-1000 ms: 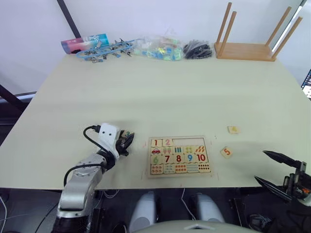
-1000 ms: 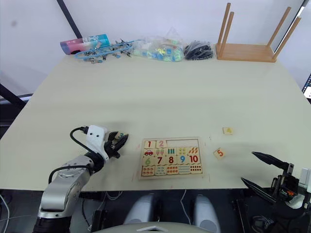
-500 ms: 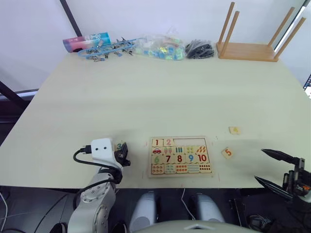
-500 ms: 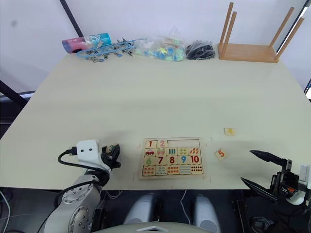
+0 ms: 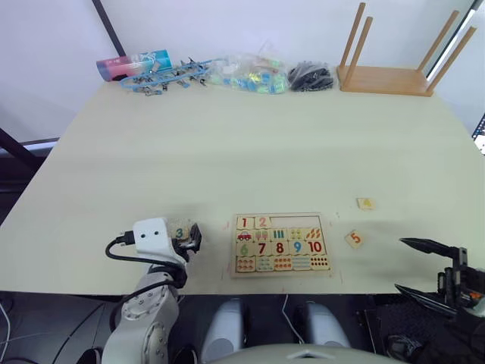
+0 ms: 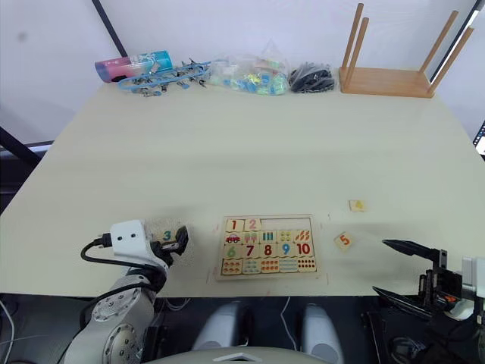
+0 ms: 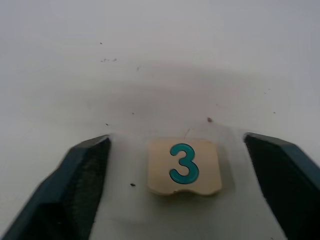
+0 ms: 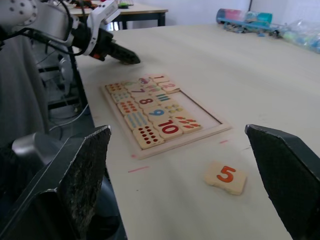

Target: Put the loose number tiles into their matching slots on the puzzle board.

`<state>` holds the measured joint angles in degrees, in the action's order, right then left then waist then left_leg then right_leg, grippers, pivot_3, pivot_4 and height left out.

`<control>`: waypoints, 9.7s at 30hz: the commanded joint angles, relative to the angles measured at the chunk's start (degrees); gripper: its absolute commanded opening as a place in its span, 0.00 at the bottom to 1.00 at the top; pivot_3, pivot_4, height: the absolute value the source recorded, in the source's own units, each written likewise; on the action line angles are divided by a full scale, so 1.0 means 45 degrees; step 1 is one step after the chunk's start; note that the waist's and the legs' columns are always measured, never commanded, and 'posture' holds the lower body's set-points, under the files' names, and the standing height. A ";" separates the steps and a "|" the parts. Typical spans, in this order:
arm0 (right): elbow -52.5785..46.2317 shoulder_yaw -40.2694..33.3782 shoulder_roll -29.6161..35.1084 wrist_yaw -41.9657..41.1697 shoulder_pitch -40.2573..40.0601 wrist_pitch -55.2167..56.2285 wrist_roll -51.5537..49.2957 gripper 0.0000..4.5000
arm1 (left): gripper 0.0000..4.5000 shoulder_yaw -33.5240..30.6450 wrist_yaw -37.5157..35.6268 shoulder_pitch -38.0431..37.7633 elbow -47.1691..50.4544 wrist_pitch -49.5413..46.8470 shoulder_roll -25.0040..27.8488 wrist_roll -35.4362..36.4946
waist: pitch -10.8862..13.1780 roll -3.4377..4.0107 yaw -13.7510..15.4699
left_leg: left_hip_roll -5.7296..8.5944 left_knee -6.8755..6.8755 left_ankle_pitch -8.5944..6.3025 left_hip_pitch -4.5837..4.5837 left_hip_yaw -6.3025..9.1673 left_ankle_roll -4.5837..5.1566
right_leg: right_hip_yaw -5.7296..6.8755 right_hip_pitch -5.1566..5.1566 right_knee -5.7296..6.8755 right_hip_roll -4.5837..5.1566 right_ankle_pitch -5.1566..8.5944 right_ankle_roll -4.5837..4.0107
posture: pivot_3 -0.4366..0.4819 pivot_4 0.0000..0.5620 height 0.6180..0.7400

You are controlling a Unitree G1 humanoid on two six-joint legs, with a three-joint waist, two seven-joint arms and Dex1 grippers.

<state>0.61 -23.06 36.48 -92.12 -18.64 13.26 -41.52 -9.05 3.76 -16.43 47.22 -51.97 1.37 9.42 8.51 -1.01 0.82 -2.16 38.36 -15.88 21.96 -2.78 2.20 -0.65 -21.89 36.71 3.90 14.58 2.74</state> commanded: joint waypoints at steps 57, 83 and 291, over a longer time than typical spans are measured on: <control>-0.0601 -0.0208 0.0154 0.0008 0.0085 0.0141 -0.0666 1.00 | 0.99 0.6271 -2.1391 0.9522 -2.1378 1.8613 1.2562 0.4814 | 0.0039 0.0016 0.0002 | -0.0014 0.0037 0.0005 0.0162 -0.0007 0.0004 | 0.0144 -0.0153 0.0036 -0.0081 -0.0035 0.0061 | 0.48 0.27 0.98; 0.0912 0.0670 0.0727 -0.0084 -0.0254 0.1959 -0.1128 1.00 | 0.99 0.6084 -2.1391 0.8313 -2.0547 1.7969 1.2513 0.5397 | 0.0018 0.0040 -0.0010 | -0.0019 0.0040 0.0005 0.0135 -0.0026 0.0003 | 0.0117 -0.0148 0.0058 -0.0079 -0.0036 0.0061 | 0.48 0.27 0.98; -0.1995 0.0659 -0.1094 0.3258 0.0042 0.0604 0.0423 1.00 | 0.68 0.7091 -1.7238 1.4984 -1.3068 0.5427 0.6191 -0.0205 | 0.0026 0.0024 -0.0004 | 0.0010 0.0194 0.0006 0.0165 0.0002 0.0003 | -0.0106 -0.0156 0.0188 -0.0273 -0.0028 0.0066 | 0.48 0.27 0.98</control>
<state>-6.35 -18.53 31.34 -77.62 -18.22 15.27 -38.94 25.04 -73.51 50.92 -10.98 -30.65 29.53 7.41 8.63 -0.90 0.81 -2.12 39.24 -15.85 22.71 -2.77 2.21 -1.13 -22.60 37.55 2.67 14.46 3.04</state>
